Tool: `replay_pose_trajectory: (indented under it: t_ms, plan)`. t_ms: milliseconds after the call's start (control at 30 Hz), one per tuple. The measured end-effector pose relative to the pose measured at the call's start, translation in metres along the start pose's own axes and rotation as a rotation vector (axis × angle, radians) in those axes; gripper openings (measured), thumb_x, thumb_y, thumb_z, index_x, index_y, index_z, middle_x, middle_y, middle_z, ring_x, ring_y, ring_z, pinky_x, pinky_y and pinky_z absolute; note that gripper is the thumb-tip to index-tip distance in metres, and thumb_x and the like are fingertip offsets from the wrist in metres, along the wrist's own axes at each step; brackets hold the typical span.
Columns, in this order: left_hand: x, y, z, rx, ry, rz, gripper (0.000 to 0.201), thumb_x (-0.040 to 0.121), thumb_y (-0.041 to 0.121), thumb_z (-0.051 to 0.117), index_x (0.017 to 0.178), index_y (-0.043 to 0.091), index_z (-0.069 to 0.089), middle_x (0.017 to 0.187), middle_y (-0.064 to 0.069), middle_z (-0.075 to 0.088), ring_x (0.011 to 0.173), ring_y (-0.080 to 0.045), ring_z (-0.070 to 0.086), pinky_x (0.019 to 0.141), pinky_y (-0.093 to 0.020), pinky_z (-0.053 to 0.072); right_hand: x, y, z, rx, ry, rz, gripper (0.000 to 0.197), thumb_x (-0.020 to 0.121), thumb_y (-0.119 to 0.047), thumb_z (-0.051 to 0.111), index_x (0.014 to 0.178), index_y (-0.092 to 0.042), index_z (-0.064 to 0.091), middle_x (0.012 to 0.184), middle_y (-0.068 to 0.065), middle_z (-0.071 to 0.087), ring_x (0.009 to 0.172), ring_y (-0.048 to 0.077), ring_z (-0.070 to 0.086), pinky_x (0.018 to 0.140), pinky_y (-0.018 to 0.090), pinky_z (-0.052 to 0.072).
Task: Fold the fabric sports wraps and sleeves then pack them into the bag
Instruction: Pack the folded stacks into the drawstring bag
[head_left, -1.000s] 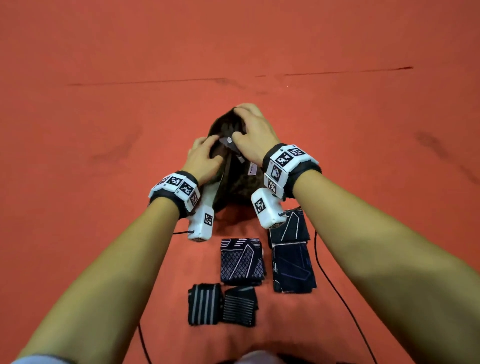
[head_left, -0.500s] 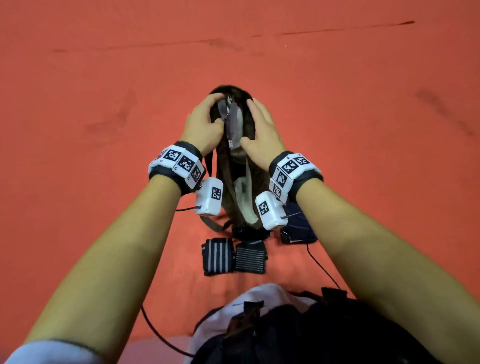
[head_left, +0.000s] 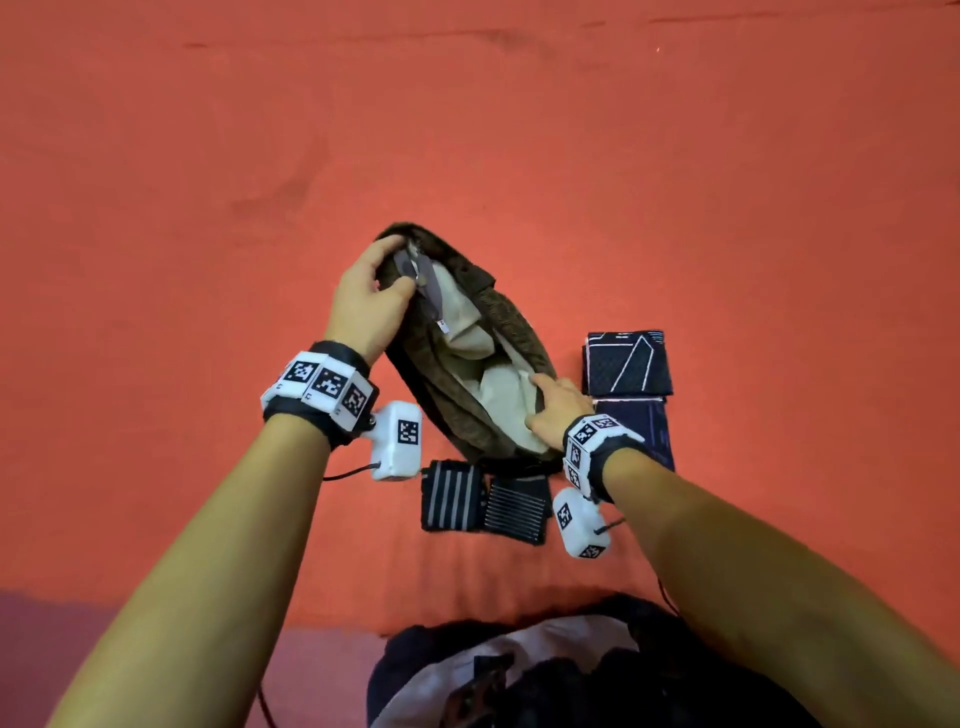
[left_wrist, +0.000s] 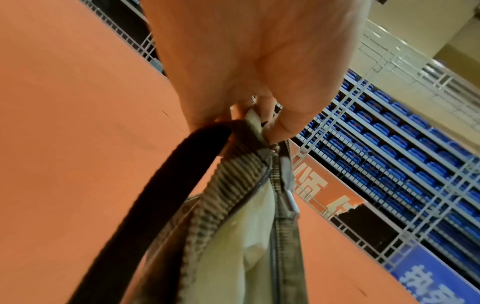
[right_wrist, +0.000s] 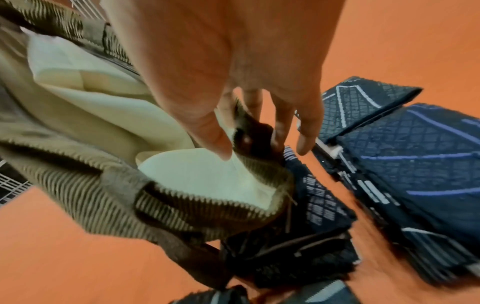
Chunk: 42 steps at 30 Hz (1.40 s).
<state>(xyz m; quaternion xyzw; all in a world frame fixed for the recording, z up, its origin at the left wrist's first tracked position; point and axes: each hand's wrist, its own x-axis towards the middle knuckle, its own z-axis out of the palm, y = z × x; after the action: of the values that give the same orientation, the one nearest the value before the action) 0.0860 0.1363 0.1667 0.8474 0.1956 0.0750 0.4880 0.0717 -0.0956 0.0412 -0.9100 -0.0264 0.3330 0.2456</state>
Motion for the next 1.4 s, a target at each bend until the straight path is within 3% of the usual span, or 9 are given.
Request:
replay_pose_trajectory:
  t_ms: [233,500,667,767,867,1067,1233,1300,1400]
  plan:
    - [0.022,-0.062,-0.049,0.028,0.000,-0.150,0.062,0.090,0.008,0.051,0.149,0.024,0.044,0.148,0.001,0.049,0.135,-0.012,0.046,0.114,-0.031,0.037,0.020,-0.074,-0.009,0.156,0.243,-0.041,0.058,0.084,-0.002,0.054,0.141,-0.010,0.047,0.129,0.015,0.059,0.119,0.036,0.057,0.093,0.036,0.046]
    - [0.022,-0.103,-0.076,-0.015,0.111,-0.269,0.062,0.089,0.016,0.056,0.149,0.023,0.044,0.142,0.004,0.055,0.126,-0.013,0.053,0.109,-0.033,0.043,0.034,-0.139,-0.042,0.044,0.229,-0.236,0.066,0.085,-0.005,0.055,0.149,-0.013,0.040,0.140,0.013,0.054,0.126,0.033,0.052,0.097,0.033,0.043]
    - [0.024,-0.103,-0.092,-0.026,0.168,-0.256,0.058,0.088,0.023,0.062,0.145,0.023,0.049,0.131,0.008,0.059,0.120,-0.008,0.056,0.108,-0.028,0.044,0.048,-0.153,-0.034,0.050,0.206,-0.197,0.059,0.083,-0.001,0.050,0.141,-0.010,0.046,0.138,0.012,0.054,0.123,0.033,0.053,0.092,0.033,0.044]
    - [0.020,-0.105,-0.083,0.040,0.108,-0.267,0.060,0.089,0.018,0.058,0.147,0.022,0.045,0.134,0.005,0.057,0.121,-0.012,0.054,0.105,-0.028,0.044,0.052,-0.162,-0.016,0.050,0.158,-0.201,0.056,0.083,-0.003,0.049,0.138,-0.010,0.047,0.128,0.014,0.059,0.116,0.035,0.057,0.084,0.034,0.046]
    - [0.016,-0.118,-0.065,0.127,0.013,-0.324,0.064,0.090,0.018,0.056,0.151,0.024,0.039,0.139,-0.001,0.055,0.117,-0.018,0.057,0.096,-0.028,0.047,0.054,-0.153,0.001,0.005,0.104,-0.161,0.057,0.086,-0.003,0.052,0.142,-0.006,0.041,0.130,0.018,0.055,0.117,0.036,0.055,0.089,0.037,0.046]
    - [0.002,-0.157,-0.045,0.292,-0.137,-0.406,0.064,0.088,0.013,0.058,0.149,0.018,0.039,0.133,-0.012,0.059,0.121,-0.033,0.056,0.101,-0.038,0.046,0.064,-0.117,0.011,-0.145,0.068,0.005,0.058,0.089,0.000,0.054,0.143,0.001,0.033,0.137,0.023,0.041,0.118,0.041,0.054,0.093,0.041,0.047]
    - [0.000,-0.186,-0.054,0.474,-0.107,-0.508,0.065,0.084,0.008,0.055,0.147,0.017,0.043,0.135,-0.018,0.052,0.124,-0.036,0.051,0.106,-0.041,0.044,0.067,-0.115,0.018,-0.264,0.074,0.026,0.060,0.086,-0.005,0.055,0.141,0.000,0.034,0.136,0.019,0.037,0.121,0.040,0.046,0.097,0.045,0.047]
    - [0.002,-0.184,-0.052,0.561,-0.090,-0.451,0.060,0.083,0.013,0.059,0.142,0.018,0.048,0.134,-0.017,0.049,0.124,-0.037,0.048,0.109,-0.043,0.041,0.066,-0.121,0.022,-0.365,0.085,-0.026,0.063,0.081,-0.009,0.057,0.141,-0.004,0.037,0.138,0.017,0.035,0.124,0.038,0.039,0.099,0.045,0.041]
    - [0.009,-0.177,-0.031,0.495,-0.190,-0.301,0.040,0.084,0.010,0.058,0.123,0.016,0.063,0.113,-0.010,0.062,0.106,-0.031,0.061,0.096,-0.035,0.048,0.069,-0.133,0.030,-0.512,0.124,-0.170,0.058,0.077,-0.013,0.060,0.133,-0.009,0.050,0.143,0.013,0.035,0.127,0.035,0.034,0.101,0.043,0.035]
